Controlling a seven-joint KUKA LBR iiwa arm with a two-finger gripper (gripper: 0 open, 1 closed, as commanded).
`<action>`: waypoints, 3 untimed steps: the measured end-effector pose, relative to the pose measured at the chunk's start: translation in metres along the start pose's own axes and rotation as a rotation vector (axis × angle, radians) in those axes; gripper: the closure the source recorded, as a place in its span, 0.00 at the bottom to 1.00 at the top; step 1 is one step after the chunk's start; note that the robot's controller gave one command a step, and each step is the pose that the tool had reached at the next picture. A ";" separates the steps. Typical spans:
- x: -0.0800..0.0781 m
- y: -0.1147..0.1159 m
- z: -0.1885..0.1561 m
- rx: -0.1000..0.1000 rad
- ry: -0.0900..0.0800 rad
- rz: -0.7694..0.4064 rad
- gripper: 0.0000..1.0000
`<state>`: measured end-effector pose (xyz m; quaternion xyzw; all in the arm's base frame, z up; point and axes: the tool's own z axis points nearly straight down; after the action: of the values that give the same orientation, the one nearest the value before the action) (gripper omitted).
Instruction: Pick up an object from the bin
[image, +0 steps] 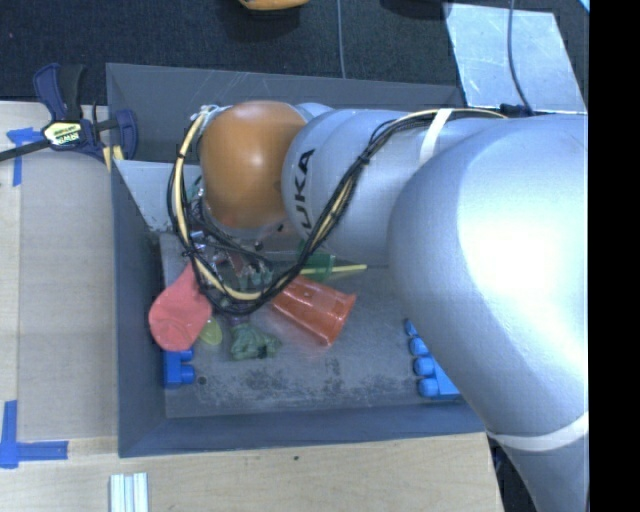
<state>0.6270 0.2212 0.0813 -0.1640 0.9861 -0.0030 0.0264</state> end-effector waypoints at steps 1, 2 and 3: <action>0.000 0.000 0.001 0.000 0.002 0.002 1.00; 0.000 0.000 0.001 0.000 0.002 0.003 1.00; 0.000 0.000 0.001 0.000 0.002 0.003 1.00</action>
Offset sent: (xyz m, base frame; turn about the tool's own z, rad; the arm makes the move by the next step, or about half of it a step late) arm 0.0000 0.0000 0.0000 0.0000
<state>0.6266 0.2207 0.0805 -0.1624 0.9864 -0.0030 0.0253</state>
